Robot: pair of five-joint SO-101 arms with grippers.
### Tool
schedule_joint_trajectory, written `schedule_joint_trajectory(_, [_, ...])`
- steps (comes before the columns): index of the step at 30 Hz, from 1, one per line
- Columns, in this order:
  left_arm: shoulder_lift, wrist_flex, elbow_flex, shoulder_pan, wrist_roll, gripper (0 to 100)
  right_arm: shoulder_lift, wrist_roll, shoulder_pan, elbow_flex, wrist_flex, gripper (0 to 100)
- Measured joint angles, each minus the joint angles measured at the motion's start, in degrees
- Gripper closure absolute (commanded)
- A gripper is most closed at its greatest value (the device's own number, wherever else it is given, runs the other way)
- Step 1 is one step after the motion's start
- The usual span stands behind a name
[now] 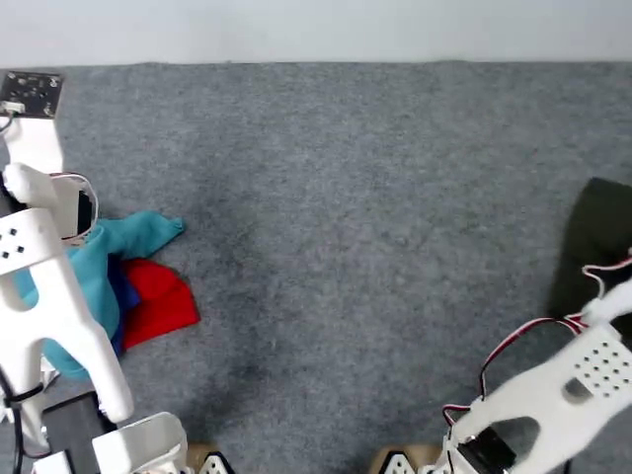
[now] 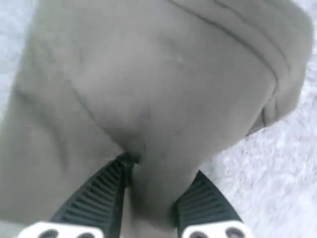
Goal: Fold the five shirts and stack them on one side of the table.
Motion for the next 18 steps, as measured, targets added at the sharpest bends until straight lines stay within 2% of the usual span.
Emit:
schedule_joint_trajectory(4, [0.00, 0.00, 0.00, 0.00, 0.00, 99, 0.88, 1.58, 0.35, 0.00, -1.32, 77.0])
schedule_joint_trajectory(6, [0.00, 0.00, 0.00, 0.00, 0.00, 99, 0.88, -0.44, 0.35, 0.00, -1.76, 71.6])
schedule_joint_trajectory(11, [0.00, 0.00, 0.00, 0.00, 0.00, 99, -2.55, -12.92, 0.44, 0.00, -0.53, 71.4])
schedule_joint_trajectory(14, [0.00, 0.00, 0.00, 0.00, 0.00, 99, -6.68, -15.38, 0.18, 0.00, 3.87, 72.1])
schedule_joint_trajectory(16, [0.00, 0.00, 0.00, 0.00, 0.00, 99, -9.23, -15.82, -0.35, 0.00, 8.44, 77.9])
schedule_joint_trajectory(18, [0.00, 0.00, 0.00, 0.00, 0.00, 99, -10.73, -16.00, -1.67, 0.00, 13.54, 89.2])
